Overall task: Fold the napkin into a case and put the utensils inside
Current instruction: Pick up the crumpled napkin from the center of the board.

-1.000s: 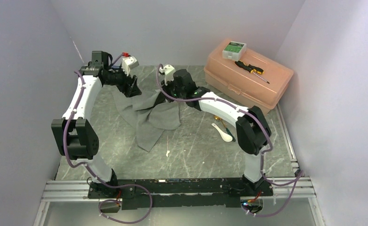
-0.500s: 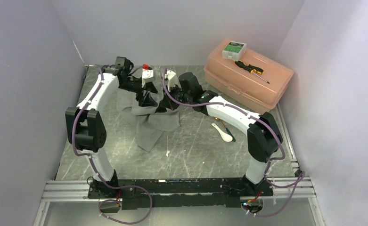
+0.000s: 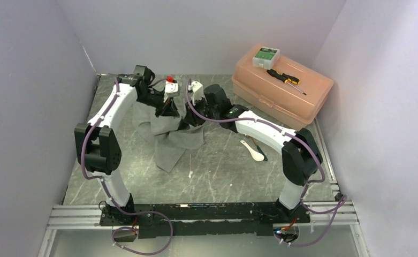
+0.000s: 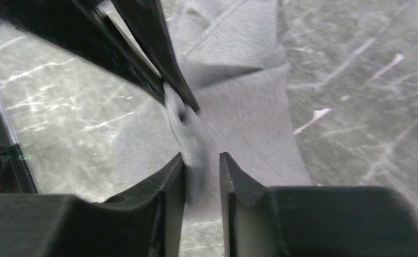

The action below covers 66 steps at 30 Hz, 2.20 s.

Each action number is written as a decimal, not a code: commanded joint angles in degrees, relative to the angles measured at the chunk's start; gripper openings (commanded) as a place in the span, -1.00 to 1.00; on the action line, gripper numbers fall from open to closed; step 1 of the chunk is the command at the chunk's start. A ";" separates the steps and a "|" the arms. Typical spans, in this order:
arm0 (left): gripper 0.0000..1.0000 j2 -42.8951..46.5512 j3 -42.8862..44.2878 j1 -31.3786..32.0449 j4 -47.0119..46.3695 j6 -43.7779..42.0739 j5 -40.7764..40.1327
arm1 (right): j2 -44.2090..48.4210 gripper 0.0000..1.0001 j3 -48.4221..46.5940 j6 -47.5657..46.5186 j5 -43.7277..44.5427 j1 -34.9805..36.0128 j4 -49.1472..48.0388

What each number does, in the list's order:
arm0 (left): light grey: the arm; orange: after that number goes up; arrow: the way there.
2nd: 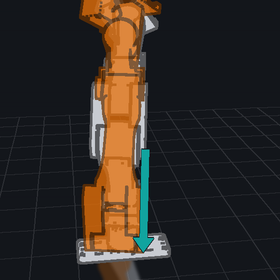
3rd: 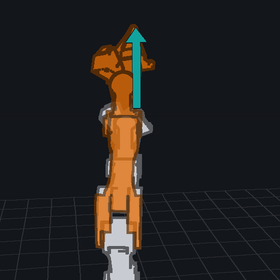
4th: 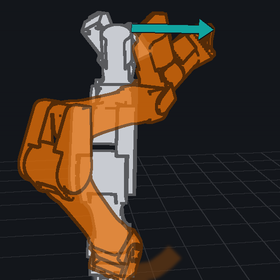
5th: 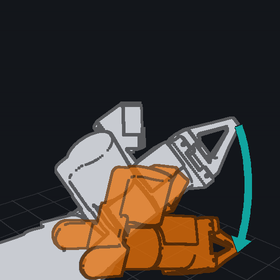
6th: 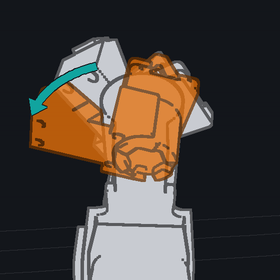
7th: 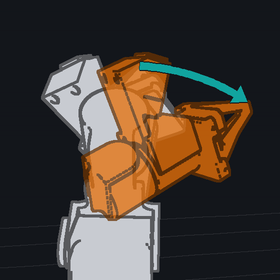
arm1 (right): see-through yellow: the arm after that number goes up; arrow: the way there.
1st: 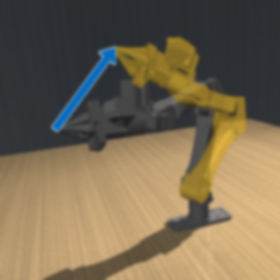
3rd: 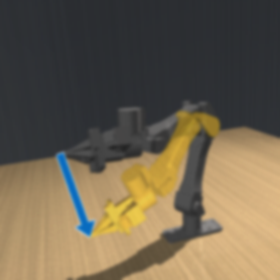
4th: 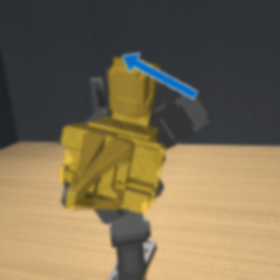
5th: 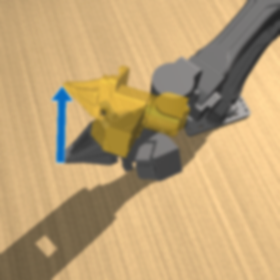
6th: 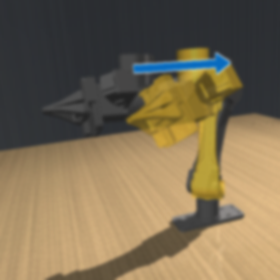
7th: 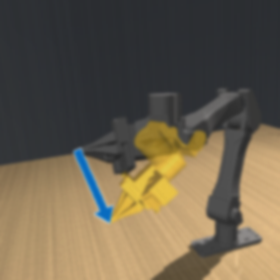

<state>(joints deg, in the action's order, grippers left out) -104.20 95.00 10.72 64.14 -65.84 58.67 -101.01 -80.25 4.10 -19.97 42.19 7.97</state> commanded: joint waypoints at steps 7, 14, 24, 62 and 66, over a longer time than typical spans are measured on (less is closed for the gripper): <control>-0.95 6.78 4.73 -3.09 -8.91 16.79 -5.03 | 5.72 0.36 12.34 7.93 19.49 2.11 -19.60; -0.95 8.68 6.49 -3.79 -8.33 19.86 -6.04 | 2.26 0.51 14.82 6.18 35.08 10.00 -30.02; -0.95 11.09 3.90 -4.95 -14.45 28.02 -12.02 | -6.30 0.56 14.17 5.43 44.30 16.45 -37.31; -0.95 10.67 6.50 -7.53 -20.96 39.60 -22.93 | -20.12 -1.00 0.28 5.23 49.59 16.02 -33.38; -0.95 11.25 8.06 -8.74 -21.60 40.27 -23.49 | -11.70 -1.00 5.77 3.65 48.87 12.71 -34.92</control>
<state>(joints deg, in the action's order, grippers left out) -95.37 98.94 3.42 45.28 -27.24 35.97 -123.37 -77.71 9.56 26.98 58.39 -23.40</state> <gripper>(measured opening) 0.040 0.018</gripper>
